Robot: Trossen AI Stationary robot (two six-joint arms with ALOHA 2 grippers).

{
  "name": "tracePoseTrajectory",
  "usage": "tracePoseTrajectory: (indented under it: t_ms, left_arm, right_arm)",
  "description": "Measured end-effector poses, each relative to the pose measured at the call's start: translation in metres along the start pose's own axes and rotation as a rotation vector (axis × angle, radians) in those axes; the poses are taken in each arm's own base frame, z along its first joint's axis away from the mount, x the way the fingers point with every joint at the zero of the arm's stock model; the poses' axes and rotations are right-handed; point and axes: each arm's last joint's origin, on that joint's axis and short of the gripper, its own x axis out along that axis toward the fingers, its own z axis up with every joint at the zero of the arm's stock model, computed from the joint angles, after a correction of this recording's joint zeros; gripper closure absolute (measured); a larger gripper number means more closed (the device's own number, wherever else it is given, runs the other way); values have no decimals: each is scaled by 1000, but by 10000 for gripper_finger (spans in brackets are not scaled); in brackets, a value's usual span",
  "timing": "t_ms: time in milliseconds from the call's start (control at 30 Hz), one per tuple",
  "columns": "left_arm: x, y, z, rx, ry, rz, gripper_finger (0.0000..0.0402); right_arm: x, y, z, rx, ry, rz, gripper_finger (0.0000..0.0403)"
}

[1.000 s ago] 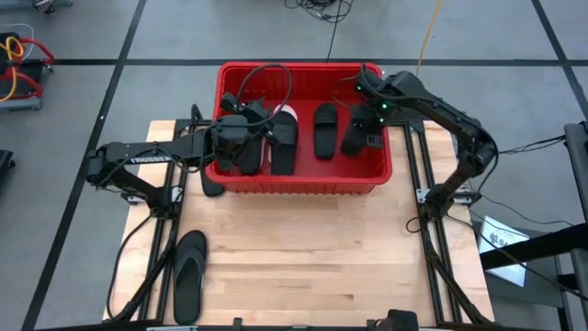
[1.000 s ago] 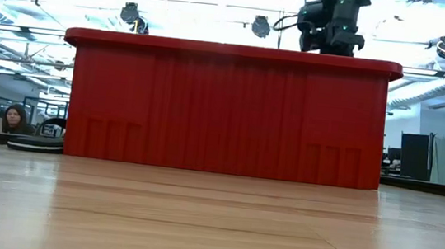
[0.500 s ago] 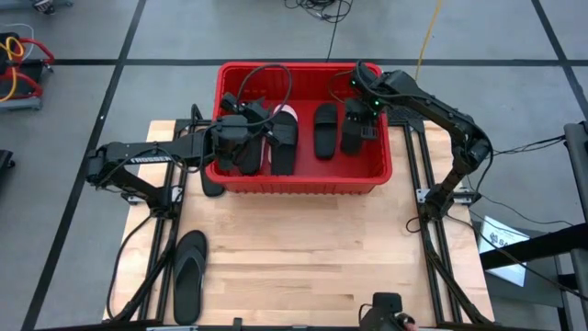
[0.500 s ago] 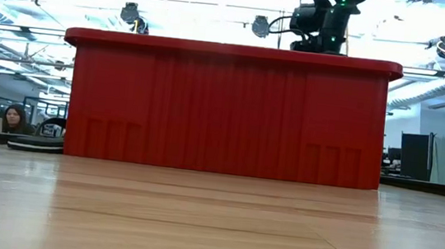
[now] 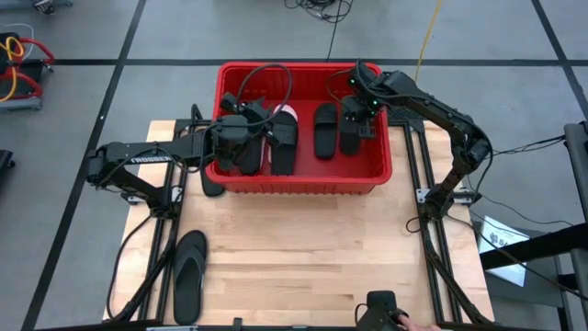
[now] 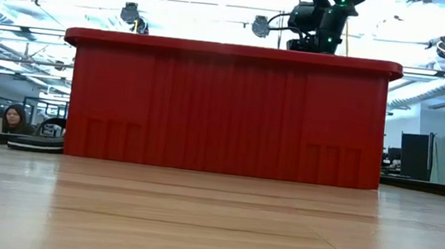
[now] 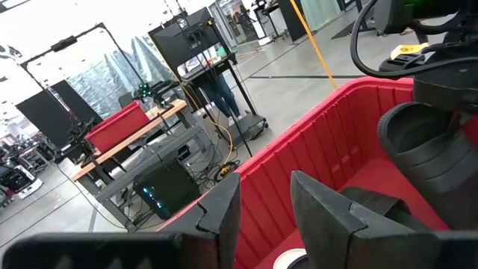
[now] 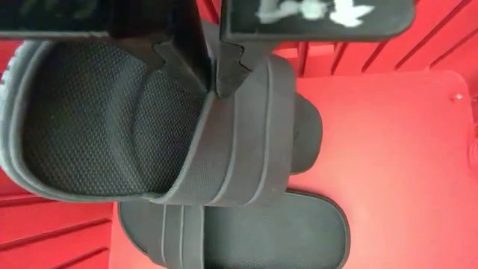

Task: Pick and place slides into bin
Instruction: Put the black slide into the red bin

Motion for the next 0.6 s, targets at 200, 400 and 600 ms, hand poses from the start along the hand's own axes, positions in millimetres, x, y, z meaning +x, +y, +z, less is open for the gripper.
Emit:
tracePoseTrajectory:
  t_ms: [200, 400, 600]
  left_arm:
    - [0, 0, 0, 0, 0, 0, 275]
    - [0, 0, 0, 0, 0, 0, 275]
    - [0, 0, 0, 0, 0, 0, 275]
  right_arm:
    - [0, 0, 0, 18, -3, -3, 380]
    - [0, 0, 0, 31, -4, -4, 354]
    - [0, 0, 0, 39, -1, -4, 310]
